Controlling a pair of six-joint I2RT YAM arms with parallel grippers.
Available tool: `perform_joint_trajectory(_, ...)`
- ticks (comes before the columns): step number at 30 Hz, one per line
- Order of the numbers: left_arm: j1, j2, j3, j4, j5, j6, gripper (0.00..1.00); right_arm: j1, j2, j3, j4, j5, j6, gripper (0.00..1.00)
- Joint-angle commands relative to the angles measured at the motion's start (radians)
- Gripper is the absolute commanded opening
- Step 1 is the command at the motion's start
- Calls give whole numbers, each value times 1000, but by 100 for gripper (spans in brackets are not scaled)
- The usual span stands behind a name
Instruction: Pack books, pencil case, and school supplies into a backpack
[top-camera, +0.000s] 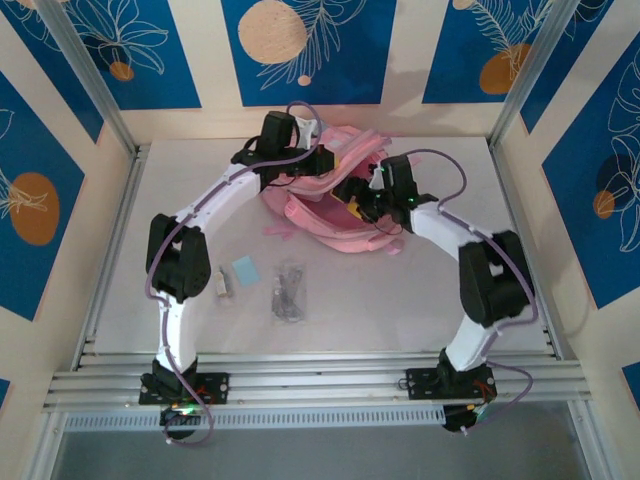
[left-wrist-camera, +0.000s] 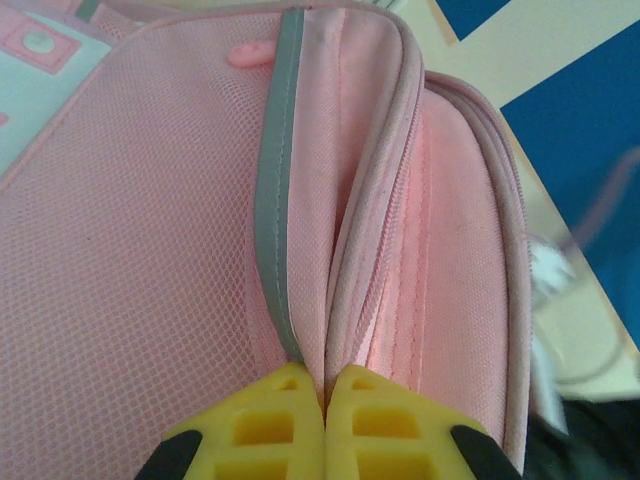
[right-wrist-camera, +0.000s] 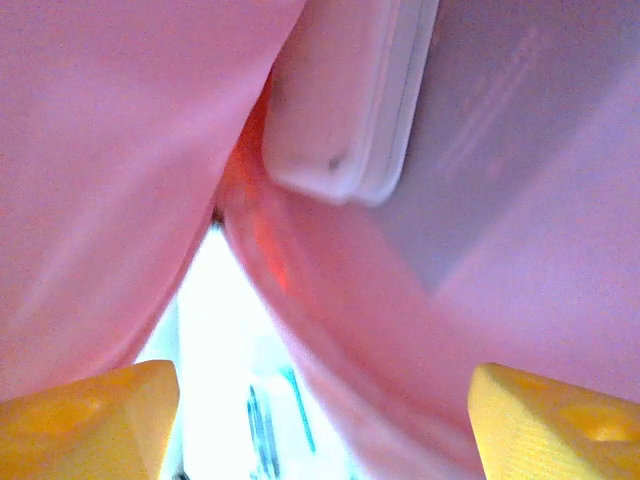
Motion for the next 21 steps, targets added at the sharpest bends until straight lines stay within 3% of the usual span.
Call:
perform_joint_trajectory(1,16,-19,-9,110,37,-26,0,102,-78,-57,-239,94,-137,84)
perform_joint_trajectory(6,21,-37,-56,149,56,-49,0,310,-65,-33,-385,223,-201,92)
perform_joint_trajectory(10,22,-66,-98,161,52,-50,0,467,61,87,-482,351,-247,100)
perform_joint_trajectory(12,25,-77,-114,162,52,-50,0,528,141,165,-531,405,-257,99)
perform_joint_trajectory(16,33,-98,-145,162,54,-48,0,614,296,311,-616,474,-253,99)
perform_joint_trajectory(21,42,-114,-167,155,56,-41,0,649,439,451,-725,555,-233,99)
